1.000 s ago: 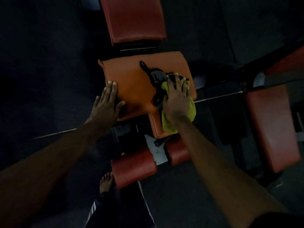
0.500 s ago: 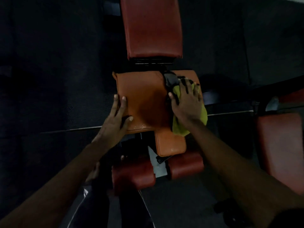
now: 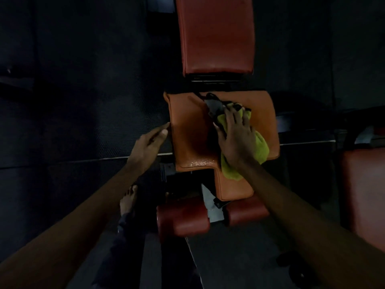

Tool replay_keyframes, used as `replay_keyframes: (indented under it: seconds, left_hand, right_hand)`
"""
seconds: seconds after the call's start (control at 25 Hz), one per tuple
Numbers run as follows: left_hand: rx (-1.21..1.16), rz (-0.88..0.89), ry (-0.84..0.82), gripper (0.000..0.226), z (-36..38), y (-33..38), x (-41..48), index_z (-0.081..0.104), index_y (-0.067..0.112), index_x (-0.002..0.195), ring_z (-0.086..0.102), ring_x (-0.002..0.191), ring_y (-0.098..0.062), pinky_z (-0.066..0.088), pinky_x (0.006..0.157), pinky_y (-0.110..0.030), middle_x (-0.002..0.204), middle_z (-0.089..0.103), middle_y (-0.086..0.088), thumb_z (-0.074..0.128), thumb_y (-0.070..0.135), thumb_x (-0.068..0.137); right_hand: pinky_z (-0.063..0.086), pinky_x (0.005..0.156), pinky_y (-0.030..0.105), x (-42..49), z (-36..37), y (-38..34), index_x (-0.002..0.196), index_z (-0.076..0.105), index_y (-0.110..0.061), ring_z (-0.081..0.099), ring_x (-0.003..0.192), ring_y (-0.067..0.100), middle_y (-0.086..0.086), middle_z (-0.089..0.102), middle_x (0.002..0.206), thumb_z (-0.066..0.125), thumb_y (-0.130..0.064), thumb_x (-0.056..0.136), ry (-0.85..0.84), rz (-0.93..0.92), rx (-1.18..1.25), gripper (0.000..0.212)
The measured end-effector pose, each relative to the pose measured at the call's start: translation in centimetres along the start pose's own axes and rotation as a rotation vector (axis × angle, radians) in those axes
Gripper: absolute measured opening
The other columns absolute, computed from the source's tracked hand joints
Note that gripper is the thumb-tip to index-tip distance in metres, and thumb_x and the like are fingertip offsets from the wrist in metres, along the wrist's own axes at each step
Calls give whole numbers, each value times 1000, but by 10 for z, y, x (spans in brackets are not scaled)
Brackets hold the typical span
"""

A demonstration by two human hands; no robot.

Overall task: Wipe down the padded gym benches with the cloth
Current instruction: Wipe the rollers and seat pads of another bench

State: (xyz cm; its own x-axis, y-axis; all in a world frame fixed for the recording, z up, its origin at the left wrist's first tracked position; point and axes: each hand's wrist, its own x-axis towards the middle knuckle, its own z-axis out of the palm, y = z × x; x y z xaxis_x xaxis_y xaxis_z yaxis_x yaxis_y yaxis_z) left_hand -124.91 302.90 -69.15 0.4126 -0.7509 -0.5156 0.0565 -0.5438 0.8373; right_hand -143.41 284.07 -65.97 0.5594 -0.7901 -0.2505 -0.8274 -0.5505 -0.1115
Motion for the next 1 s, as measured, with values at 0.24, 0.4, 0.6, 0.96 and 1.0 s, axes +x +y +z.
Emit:
replay_keyframes:
  seconds: [0.24,0.4,0.6,0.96,1.0]
  left_hand:
    - [-184,-156,1,46,-16,2,15,59,55,106,59,113,-16,40,109,-46,139,58,-2,14,61,102]
    - [-154,-157,49,52,-38,-7,22,59,54,117,57,117,-18,39,108,-44,147,53,-1,9,63,101]
    - [-153,-157,70,67,-52,-9,35,57,38,136,55,120,-19,36,99,-34,148,51,0,8,64,100]
    - [-219,-222,195,67,-62,-17,36,58,30,138,56,118,-22,41,102,-39,143,53,2,5,55,106]
    - [-214,-228,203,65,-66,-16,34,59,31,136,56,119,-23,40,105,-42,144,52,1,6,55,106]
  right_hand:
    - [32,108,55,75,6,-64,143,45,-16,32,146,36,7,46,152,40,-50,103,56,292,-13,52]
    - [36,105,55,50,2,-81,144,45,-18,37,142,35,8,49,149,47,-46,101,52,190,-46,51]
    - [37,100,58,-2,14,-89,151,42,-19,32,147,36,6,46,153,62,-40,92,-14,-3,-36,66]
    - [36,101,55,-12,25,-98,150,47,-26,32,147,31,-1,49,150,70,-40,83,50,-172,5,72]
    - [37,100,55,-33,28,-92,150,46,-27,30,148,30,-2,48,151,72,-40,81,54,-223,-2,75]
